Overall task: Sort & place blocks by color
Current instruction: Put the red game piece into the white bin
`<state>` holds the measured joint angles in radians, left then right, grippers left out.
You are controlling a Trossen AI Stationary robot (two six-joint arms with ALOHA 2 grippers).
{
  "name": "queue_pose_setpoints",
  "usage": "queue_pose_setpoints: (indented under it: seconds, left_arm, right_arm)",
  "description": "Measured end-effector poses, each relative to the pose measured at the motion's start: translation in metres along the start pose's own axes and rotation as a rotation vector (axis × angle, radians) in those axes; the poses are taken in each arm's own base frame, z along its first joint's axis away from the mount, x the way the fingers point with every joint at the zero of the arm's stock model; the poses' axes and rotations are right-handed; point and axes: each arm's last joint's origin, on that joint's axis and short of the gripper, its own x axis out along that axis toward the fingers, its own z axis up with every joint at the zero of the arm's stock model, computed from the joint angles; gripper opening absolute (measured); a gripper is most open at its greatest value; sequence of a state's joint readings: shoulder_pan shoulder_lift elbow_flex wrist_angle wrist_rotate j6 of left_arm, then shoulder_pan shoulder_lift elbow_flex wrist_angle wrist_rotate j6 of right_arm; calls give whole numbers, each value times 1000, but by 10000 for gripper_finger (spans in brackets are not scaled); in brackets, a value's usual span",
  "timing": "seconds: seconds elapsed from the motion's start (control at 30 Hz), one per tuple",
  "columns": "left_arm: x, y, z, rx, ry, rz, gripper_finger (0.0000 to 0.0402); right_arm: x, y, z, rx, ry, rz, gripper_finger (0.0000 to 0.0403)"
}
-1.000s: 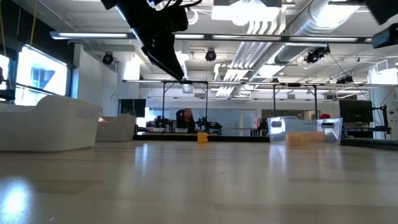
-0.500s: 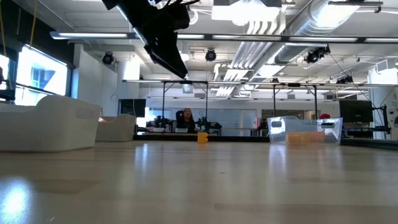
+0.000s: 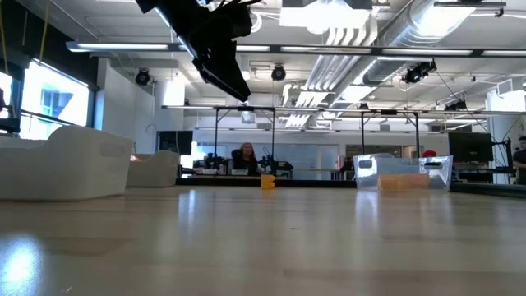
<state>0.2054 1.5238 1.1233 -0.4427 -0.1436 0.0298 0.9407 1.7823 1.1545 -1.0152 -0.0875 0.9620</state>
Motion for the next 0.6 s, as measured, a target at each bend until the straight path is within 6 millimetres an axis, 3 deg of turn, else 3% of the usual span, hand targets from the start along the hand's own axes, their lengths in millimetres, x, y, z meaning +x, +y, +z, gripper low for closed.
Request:
queue_pose_setpoints:
  seconds: [0.33,0.6]
  left_arm:
    - [0,0,0,0,0,0,211]
    - [0,0,0,9,-2,1,211]
  right_arm:
    - [32,9,0,-9,91,-80,163]
    - [34,10,0,56,122,-74,72]
